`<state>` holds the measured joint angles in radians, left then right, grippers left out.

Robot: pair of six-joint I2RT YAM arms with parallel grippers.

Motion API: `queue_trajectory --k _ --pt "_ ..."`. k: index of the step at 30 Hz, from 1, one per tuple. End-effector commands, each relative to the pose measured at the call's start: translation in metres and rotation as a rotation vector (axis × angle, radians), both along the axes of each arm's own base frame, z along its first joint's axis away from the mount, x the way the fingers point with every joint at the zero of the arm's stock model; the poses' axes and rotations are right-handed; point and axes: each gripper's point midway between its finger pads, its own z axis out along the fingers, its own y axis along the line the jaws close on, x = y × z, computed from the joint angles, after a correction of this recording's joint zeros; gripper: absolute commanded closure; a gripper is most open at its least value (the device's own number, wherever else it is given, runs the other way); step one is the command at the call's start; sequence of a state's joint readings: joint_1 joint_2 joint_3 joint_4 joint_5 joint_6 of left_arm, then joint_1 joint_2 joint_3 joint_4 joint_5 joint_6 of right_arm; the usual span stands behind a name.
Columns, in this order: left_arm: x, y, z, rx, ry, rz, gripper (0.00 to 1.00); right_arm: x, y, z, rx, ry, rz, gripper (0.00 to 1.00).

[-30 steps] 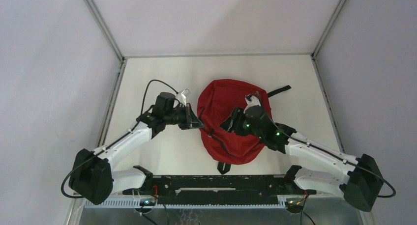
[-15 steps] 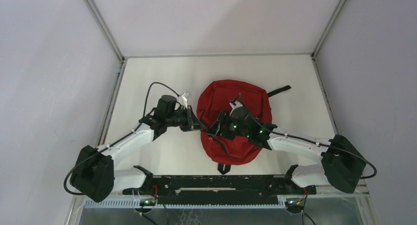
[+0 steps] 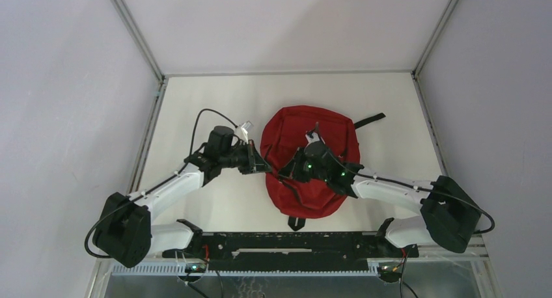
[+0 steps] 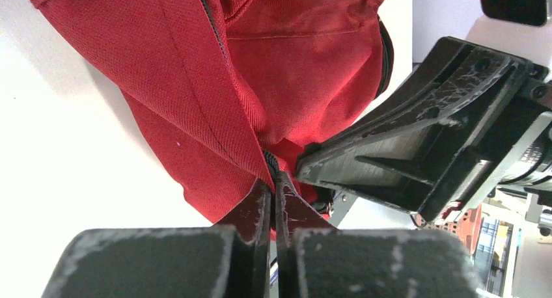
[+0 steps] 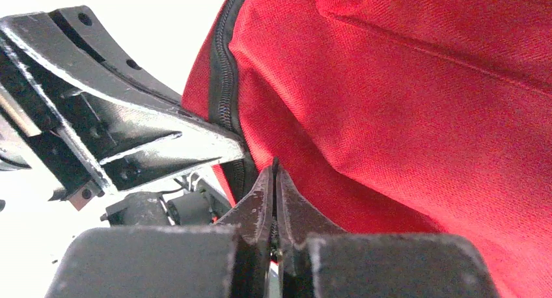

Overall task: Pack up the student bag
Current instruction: Zip the student bag at the center of the board.

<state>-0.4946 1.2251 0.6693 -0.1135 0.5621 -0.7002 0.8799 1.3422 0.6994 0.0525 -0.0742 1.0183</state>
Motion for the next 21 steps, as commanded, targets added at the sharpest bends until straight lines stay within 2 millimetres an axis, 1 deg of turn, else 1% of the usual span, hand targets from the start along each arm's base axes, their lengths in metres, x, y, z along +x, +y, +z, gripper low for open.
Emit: queue_trajectory --k 1,2,4,7,11,14,16,18,19,21 --pt "-0.002 -0.006 0.005 -0.033 -0.018 -0.027 1.00 0.019 -0.012 0.037 0.003 -0.130 -0.119 1.00" --pt "-0.002 -0.005 0.003 -0.030 -0.015 -0.024 1.00 0.019 -0.013 0.042 0.004 -0.148 -0.126 1.00" --pt "-0.001 -0.006 0.002 -0.025 -0.010 -0.022 1.00 0.016 -0.019 0.042 -0.018 -0.155 -0.128 1.00" --pt "0.001 -0.005 0.003 -0.023 -0.009 -0.011 1.00 0.009 -0.020 0.044 -0.032 -0.167 -0.101 1.00" --pt "0.007 0.000 0.008 -0.008 -0.018 0.020 1.00 -0.008 -0.021 0.043 -0.075 -0.189 -0.063 1.00" --pt "0.015 0.006 0.017 -0.025 -0.017 0.047 1.00 -0.027 -0.024 0.046 -0.117 -0.224 -0.050 1.00" --pt "0.026 0.011 0.027 -0.066 -0.011 0.073 1.00 -0.041 -0.026 0.046 -0.153 -0.257 -0.031 1.00" --pt "0.041 0.018 0.037 -0.089 -0.022 0.108 1.00 -0.055 -0.028 0.042 -0.195 -0.282 -0.007 1.00" --pt "0.050 0.022 0.041 -0.091 -0.025 0.127 1.00 -0.064 -0.028 0.038 -0.217 -0.292 0.019 1.00" --pt "0.060 0.022 0.049 -0.099 -0.030 0.131 1.00 -0.075 -0.031 0.026 -0.267 -0.292 0.047 1.00"
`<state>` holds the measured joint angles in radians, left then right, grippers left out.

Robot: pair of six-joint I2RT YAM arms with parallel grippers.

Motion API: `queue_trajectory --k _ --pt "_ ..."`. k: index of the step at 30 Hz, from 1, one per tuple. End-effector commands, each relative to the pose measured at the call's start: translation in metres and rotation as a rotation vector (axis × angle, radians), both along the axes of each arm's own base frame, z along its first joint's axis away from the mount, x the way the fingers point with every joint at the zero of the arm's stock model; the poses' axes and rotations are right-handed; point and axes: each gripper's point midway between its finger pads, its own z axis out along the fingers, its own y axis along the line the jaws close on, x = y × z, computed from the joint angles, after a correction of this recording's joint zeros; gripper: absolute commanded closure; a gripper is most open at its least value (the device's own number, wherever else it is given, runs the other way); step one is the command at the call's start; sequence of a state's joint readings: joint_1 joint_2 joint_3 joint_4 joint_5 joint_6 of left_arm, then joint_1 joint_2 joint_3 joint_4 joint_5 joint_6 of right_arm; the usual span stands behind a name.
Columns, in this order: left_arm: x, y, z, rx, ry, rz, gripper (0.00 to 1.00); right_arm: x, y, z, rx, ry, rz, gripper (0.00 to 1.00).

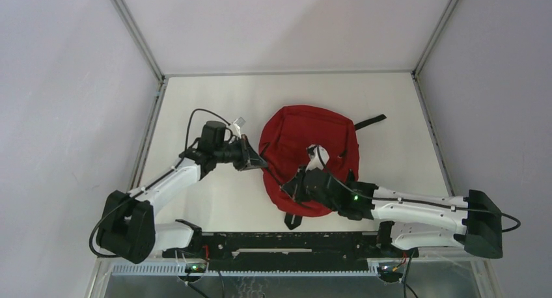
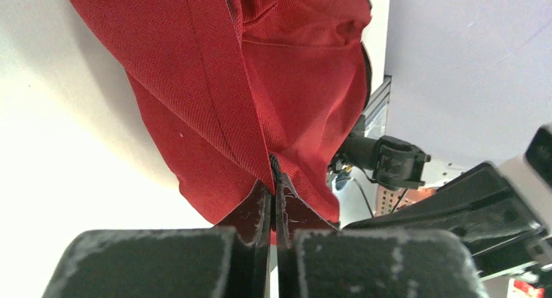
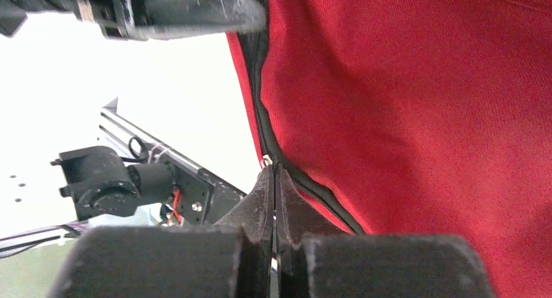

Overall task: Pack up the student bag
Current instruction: Zip the student bag at the center of the board.

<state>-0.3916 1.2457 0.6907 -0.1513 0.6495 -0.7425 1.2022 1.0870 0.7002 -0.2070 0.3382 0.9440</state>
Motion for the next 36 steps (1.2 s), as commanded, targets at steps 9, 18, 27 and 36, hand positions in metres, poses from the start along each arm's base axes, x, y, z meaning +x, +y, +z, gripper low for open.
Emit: queue_trajectory --k 9,18,27,36 --pt "0.090 0.018 0.079 -0.042 -0.175 0.142 1.00 -0.053 -0.030 -0.055 -0.278 0.028 -0.006 1.00" --pt "0.116 0.061 0.076 0.034 -0.159 0.284 1.00 -0.051 -0.074 -0.052 -0.326 0.018 -0.109 1.00" --pt "0.119 0.090 0.082 0.047 -0.173 0.370 1.00 -0.045 -0.098 -0.069 -0.385 0.033 -0.182 1.00" --pt "0.048 0.073 0.097 0.264 -0.270 0.186 0.20 -0.021 -0.048 -0.031 -0.194 -0.055 -0.149 1.00"
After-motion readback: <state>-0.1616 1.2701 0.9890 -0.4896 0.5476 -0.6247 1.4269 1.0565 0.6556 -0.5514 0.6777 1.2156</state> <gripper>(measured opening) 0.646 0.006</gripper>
